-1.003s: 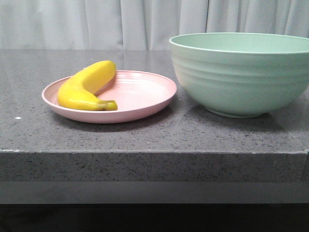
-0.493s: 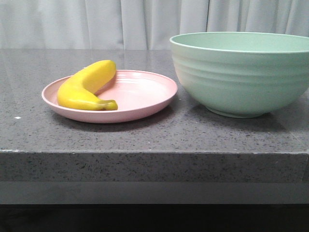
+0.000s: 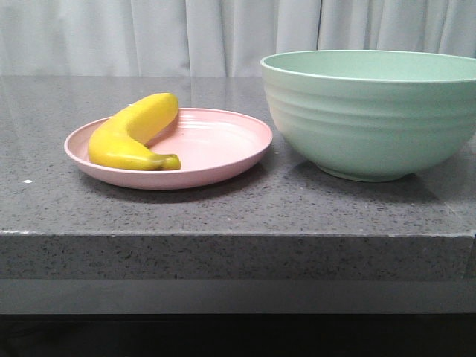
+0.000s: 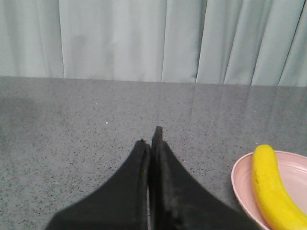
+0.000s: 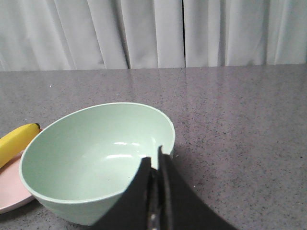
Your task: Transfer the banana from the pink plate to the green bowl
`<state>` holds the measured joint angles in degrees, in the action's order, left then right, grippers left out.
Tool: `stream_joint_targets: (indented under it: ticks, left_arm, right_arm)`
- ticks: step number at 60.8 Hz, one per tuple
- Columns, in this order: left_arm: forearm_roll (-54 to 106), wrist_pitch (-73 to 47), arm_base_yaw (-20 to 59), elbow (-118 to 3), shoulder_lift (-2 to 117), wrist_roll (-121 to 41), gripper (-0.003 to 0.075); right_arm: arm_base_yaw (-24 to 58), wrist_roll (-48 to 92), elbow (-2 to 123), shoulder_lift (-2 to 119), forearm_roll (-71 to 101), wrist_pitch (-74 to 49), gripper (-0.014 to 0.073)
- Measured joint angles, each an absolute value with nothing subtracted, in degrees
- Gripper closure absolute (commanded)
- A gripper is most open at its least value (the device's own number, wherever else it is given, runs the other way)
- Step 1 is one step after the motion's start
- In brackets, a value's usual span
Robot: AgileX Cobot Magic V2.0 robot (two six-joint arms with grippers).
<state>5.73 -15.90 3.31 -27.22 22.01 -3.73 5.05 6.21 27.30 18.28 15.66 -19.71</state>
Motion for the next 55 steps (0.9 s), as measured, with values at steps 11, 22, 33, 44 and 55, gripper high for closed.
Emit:
stream_joint_targets:
  ticks: [11, 22, 33, 44, 55]
  left_arm:
    - [5.95, -16.32, 3.31, -27.49, 23.91, -3.73, 0.0541]
    - [6.02, -16.36, 3.31, -27.49, 23.91, -3.73, 0.0038]
    - [8.15, -16.56, 3.31, -27.49, 24.09, -3.63, 0.0060]
    - [9.51, -23.82, 5.33, -31.29, 29.37, -4.16, 0.0069]
    - [9.88, -30.81, 12.78, -40.22, 41.89, -4.92, 0.0069]
  right_arm:
    - [5.05, 6.21, 27.82, 21.01, 15.66, -20.31, 0.0509]
    - [5.05, 6.21, 27.95, 21.11, 15.66, -20.31, 0.0003]
    - [5.05, 6.21, 27.95, 21.15, 15.66, -20.42, -0.0048]
    - [5.05, 6.21, 27.95, 21.15, 15.66, -20.52, -0.0048]
    - [5.05, 6.21, 27.95, 21.15, 15.66, -20.52, -0.0048]
